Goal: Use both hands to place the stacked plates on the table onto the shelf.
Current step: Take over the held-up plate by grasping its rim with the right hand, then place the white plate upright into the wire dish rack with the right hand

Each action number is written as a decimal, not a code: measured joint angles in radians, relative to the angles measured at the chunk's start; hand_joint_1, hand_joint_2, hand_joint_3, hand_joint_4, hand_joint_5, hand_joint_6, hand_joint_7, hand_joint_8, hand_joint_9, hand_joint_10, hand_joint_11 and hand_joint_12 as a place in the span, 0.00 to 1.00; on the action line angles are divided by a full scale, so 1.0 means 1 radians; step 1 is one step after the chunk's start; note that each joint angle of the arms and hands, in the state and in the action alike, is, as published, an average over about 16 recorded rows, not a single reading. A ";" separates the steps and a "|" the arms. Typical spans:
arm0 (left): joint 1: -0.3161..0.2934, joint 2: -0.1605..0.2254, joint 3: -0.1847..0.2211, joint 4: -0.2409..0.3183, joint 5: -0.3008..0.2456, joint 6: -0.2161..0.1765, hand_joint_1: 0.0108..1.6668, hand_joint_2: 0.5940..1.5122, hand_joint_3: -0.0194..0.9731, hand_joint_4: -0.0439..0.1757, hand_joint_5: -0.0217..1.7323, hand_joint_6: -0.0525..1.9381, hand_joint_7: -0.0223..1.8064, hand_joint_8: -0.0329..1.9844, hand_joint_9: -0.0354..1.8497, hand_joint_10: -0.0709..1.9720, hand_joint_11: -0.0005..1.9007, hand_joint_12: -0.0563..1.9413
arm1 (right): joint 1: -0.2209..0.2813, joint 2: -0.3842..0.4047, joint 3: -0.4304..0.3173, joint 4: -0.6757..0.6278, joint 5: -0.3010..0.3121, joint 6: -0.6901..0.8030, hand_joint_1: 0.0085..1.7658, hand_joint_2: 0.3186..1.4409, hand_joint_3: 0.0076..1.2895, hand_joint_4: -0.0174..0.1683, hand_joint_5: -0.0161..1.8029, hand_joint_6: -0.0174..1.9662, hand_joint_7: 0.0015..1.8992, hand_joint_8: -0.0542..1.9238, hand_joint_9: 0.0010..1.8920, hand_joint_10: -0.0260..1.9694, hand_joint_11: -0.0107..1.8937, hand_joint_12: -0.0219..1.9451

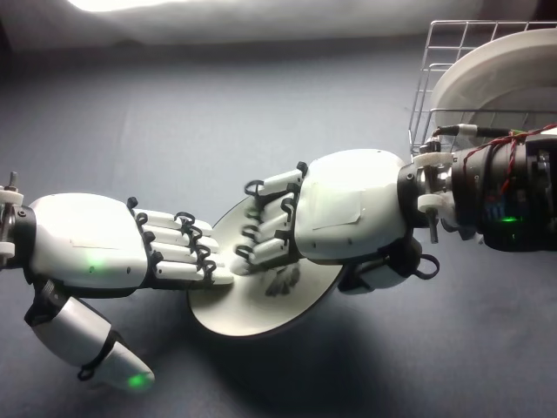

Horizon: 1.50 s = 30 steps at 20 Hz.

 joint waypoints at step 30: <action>-0.270 0.089 0.075 0.044 -0.065 0.024 0.00 0.55 0.03 0.23 0.06 0.03 0.04 0.02 0.03 0.04 0.01 0.03 | 0.077 0.128 -0.132 0.212 0.058 -0.004 0.73 0.58 0.00 0.06 0.48 0.46 0.53 0.38 0.55 0.53 0.49 0.63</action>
